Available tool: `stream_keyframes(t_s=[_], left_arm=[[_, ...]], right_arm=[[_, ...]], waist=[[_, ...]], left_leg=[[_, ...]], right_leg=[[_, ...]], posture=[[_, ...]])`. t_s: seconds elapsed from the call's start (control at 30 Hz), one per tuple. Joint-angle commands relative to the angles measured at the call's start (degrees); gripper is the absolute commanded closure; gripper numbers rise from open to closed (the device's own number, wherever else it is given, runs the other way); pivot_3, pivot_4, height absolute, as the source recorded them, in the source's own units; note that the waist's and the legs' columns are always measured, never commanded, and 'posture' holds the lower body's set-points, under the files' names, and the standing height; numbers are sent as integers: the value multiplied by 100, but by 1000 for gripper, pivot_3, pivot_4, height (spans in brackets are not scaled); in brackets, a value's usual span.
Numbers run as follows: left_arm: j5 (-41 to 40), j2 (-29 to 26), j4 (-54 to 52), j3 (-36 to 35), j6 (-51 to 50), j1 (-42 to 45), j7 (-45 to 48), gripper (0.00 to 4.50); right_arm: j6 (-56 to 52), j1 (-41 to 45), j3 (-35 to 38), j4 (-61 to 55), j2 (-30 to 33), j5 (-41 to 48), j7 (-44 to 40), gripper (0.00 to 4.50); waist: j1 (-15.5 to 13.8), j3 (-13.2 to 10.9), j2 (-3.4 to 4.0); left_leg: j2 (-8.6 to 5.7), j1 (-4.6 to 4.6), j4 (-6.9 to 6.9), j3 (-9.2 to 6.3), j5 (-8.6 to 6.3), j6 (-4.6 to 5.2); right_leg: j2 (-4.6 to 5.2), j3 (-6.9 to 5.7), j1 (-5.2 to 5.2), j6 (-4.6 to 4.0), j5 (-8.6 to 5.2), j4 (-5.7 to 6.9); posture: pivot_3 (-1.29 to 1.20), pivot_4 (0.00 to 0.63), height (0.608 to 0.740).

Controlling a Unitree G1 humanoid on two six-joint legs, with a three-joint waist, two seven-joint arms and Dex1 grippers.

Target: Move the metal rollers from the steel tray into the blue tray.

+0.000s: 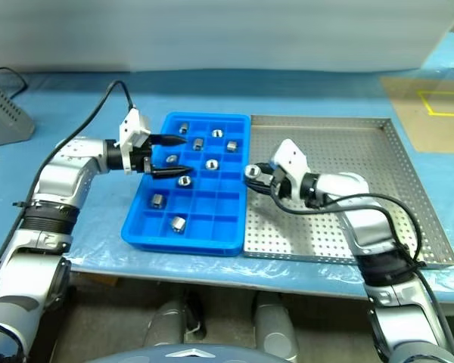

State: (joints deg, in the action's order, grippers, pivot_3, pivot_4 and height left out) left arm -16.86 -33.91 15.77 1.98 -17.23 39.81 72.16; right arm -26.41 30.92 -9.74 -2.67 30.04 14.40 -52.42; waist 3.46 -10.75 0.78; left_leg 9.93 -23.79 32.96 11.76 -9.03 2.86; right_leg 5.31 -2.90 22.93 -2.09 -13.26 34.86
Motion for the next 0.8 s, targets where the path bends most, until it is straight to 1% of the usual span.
stream_keyframes(t_s=[0.03,0.17,0.27,0.47,0.6,0.8], left_arm=[[-252,-199,-843,-168,-310,-343,-94,0],[-480,-240,-1582,-210,-730,-742,-316,0],[-575,-237,-1962,-182,-929,-974,-501,0],[-643,-203,-2129,-111,-1078,-1074,-700,0],[-656,-191,-2035,-54,-1055,-1001,-715,0],[-611,-110,-1770,119,-941,-818,-605,0]], right_arm=[[549,408,-296,802,-318,-184,-242,2794],[1177,792,-370,2116,-467,-550,-292,2794],[1386,960,-308,2480,-487,-571,-449,2794],[1521,859,-300,2477,-423,-661,-580,2794],[1383,707,-145,2264,-291,-558,-628,2794],[1207,248,71,1727,-12,-456,-640,2794]], waist=[[-109,0,1],[-366,-1,2],[-468,-2,0],[-508,-2,-1],[-513,-2,-1],[-576,-1,-2]], left_leg=[[2,-6,-2,0,3,-3],[9,-9,-5,1,9,-14],[5,0,3,4,13,-21],[15,29,-1,2,30,-50],[16,32,-4,2,33,-55],[12,29,-9,3,32,-52]], right_leg=[[0,-1,8,0,0,5],[-1,-4,16,-5,-2,18],[3,0,10,-8,-2,31],[-1,2,4,-10,-1,67],[-3,3,4,-11,-1,70],[-2,4,4,-12,-2,59]], posture=[[-189,150,740],[-139,150,740],[-126,150,740],[-128,150,740],[-148,150,740],[-203,150,740]])
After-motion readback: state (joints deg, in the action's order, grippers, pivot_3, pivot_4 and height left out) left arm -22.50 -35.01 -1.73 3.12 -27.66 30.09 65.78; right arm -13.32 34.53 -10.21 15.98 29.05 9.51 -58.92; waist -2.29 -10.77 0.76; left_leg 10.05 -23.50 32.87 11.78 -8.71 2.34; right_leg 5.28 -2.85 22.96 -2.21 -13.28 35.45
